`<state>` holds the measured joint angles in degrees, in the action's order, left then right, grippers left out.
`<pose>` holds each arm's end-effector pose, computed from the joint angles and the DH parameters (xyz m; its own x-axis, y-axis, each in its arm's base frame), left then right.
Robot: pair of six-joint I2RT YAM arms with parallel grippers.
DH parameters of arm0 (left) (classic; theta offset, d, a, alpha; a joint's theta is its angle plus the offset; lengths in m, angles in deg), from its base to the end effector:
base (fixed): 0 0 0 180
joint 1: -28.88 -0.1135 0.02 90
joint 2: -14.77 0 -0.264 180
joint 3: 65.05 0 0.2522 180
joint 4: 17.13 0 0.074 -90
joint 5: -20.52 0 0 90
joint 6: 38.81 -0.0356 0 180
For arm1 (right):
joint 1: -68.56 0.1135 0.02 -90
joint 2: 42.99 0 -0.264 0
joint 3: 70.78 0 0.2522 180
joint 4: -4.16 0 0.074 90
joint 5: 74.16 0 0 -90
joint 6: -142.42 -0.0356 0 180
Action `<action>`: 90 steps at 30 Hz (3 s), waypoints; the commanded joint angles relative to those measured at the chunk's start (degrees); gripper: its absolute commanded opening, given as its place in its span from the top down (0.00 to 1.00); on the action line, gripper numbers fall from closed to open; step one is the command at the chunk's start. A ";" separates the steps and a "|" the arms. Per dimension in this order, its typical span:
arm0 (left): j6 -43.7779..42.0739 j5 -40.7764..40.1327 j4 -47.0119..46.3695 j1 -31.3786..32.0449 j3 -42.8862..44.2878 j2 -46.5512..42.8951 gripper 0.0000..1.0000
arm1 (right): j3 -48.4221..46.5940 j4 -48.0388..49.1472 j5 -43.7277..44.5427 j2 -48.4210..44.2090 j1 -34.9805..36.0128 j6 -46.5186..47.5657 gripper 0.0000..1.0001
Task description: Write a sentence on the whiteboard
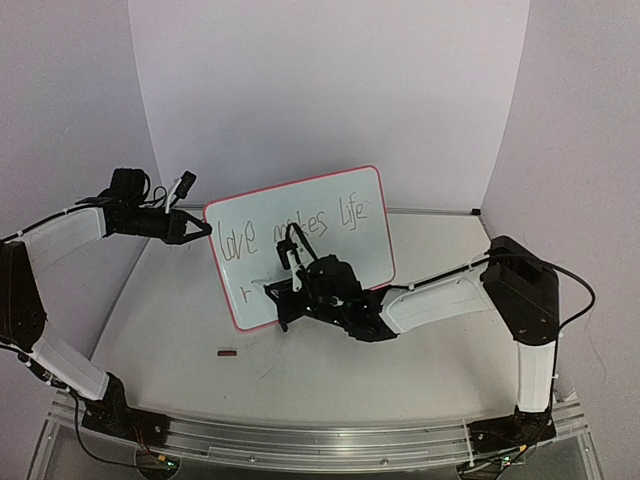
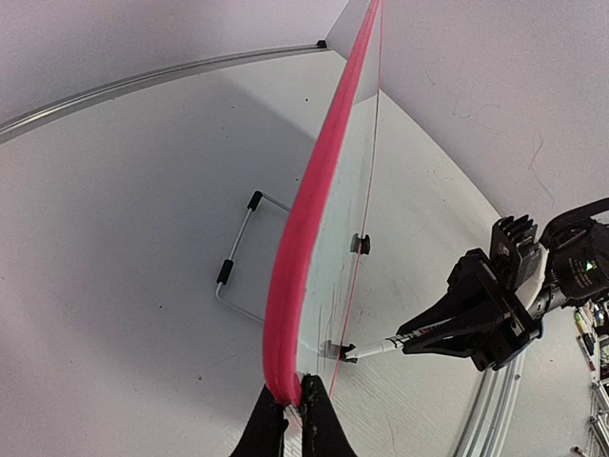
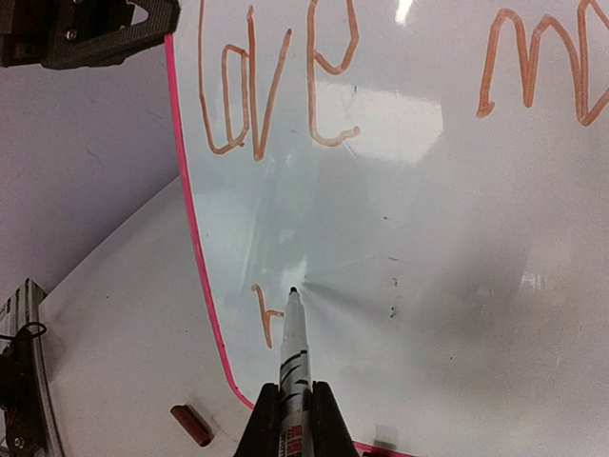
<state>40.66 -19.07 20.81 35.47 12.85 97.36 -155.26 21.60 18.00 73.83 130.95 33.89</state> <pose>0.3033 -0.0627 0.2892 -0.5452 0.1802 -0.8187 0.7486 0.5442 -0.3787 0.2135 0.4053 0.1860 -0.3890 -0.0586 -0.9194 -0.7857 0.5421 0.2979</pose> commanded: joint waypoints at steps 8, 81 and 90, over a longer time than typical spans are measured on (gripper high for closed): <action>-3.59 -3.04 2.17 1.23 1.21 0.91 1.00 | -2.89 -3.26 3.21 2.43 0.06 -1.33 1.00; -3.63 -3.15 2.27 1.37 1.25 0.91 1.00 | -6.21 -5.59 5.09 2.52 0.98 0.07 1.00; -3.64 -3.15 2.31 1.40 1.25 0.91 1.00 | -5.54 -5.61 5.71 1.93 0.97 0.11 1.00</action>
<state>40.67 -19.16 20.81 35.69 12.90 97.36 -159.91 16.20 21.60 75.53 132.04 33.81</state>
